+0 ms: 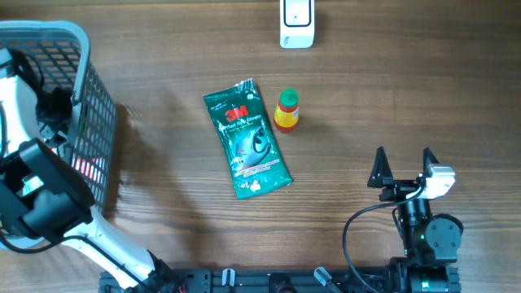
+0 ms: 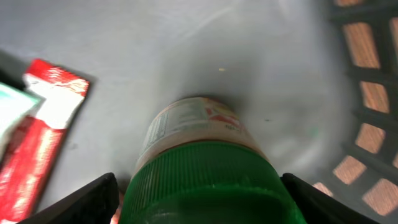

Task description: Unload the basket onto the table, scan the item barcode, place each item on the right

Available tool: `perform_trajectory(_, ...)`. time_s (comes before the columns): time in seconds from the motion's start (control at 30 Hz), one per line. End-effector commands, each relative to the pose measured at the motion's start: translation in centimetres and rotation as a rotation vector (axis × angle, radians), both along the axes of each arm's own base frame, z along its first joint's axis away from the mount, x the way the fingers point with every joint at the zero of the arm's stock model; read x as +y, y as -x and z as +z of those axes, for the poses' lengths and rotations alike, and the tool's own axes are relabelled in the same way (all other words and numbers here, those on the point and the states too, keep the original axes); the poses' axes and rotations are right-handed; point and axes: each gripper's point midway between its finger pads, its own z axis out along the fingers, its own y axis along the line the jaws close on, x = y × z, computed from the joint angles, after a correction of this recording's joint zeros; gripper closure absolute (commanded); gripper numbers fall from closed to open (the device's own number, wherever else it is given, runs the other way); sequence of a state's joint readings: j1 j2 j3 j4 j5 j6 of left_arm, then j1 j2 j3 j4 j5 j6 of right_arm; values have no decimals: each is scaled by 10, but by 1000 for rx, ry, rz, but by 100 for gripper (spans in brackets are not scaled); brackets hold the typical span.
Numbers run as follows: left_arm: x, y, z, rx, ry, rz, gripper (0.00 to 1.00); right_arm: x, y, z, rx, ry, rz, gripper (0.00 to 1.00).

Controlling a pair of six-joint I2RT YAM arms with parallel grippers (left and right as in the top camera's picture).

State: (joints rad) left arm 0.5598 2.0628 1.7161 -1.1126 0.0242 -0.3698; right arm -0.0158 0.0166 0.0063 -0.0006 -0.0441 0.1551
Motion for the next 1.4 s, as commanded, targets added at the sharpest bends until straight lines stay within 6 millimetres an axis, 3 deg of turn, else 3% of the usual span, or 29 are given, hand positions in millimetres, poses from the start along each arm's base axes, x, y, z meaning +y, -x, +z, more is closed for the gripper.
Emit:
perform_trajectory(0.0,20,23,-4,70,-30,125,0,2,0,0,-2,14,10,0)
perform_trajectory(0.07,25,29,-3,97,-57,162,0,2,0,0,-2,14,10,0)
perform_trajectory(0.37,8,2,-4,-8,19,130,0,2,0,0,-2,14,10,0)
perform_trajectory(0.6,3,7,-6,11,34,129,0,2,0,0,-2,14,10,0)
perform_trajectory(0.77,-7,23,-32,67,66,185,14,2,0,0,-2,14,10,0)
perform_trajectory(0.9,-5,23,-27,57,52,186,29,2,0,0,-2,14,10,0)
perform_trajectory(1.03,7,13,13,-26,-23,188,36,2,0,0,-2,14,10,0)
perform_trajectory(1.1,11,9,44,-92,-66,189,37,2,0,0,-2,14,10,0)
perform_trajectory(1.13,12,8,69,-146,-94,189,37,2,0,0,-2,14,10,0)
perform_trajectory(1.3,3,21,139,-294,-169,188,37,2,0,0,-2,14,10,0)
perform_trajectory(1.37,-10,26,176,-383,-208,162,37,2,0,0,-2,14,10,1)
